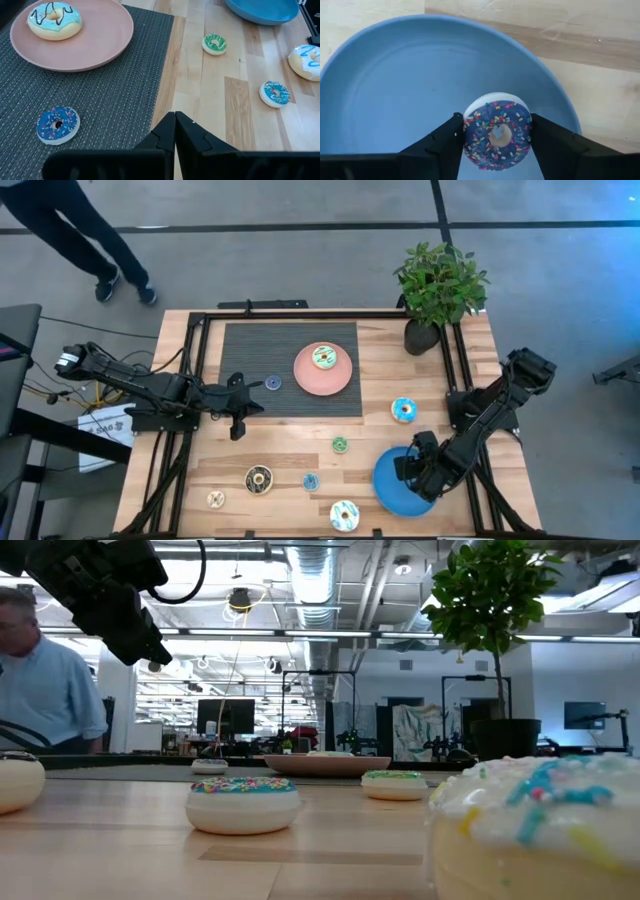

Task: Pick & Place donuts
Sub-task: Put the right small purple donut on the blue plate, then put the big black donut on the pink plate

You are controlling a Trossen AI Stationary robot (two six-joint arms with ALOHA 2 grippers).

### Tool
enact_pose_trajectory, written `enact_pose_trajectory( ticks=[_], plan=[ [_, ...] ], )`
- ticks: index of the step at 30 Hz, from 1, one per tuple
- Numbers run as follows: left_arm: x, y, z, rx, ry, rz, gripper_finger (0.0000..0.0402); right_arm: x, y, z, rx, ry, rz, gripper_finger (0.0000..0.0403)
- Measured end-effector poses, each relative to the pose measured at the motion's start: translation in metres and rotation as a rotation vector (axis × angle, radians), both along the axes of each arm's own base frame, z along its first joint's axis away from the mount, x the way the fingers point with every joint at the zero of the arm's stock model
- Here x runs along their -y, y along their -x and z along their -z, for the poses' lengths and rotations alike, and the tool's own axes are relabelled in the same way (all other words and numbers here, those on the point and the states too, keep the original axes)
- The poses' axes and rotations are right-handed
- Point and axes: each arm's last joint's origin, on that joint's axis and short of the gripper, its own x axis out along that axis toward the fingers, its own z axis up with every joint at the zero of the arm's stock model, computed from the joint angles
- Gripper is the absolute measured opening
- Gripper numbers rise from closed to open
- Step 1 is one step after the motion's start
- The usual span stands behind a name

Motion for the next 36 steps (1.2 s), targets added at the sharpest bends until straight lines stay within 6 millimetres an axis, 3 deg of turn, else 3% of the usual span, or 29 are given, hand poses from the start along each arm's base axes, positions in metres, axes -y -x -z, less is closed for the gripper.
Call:
enact_pose_trajectory(
  ticks=[26,31,36],
  plan=[
    [0.0,0.0,0.0,0.0,-0.011,0.0,0.0,0.0,0.0,-0.003,-0.009,-0.021,-0.01,0.0283],
    [0.0,-0.001,-0.001,0.01,-0.009,0.0,0.0,-0.001,-0.001,-0.021,-0.007,-0.021,-0.011,0.0293],
    [0.001,-0.004,-0.007,0.085,0.01,-0.002,0.0,0.007,0.001,-0.052,0.002,0.01,-0.004,0.0292]
  ],
)
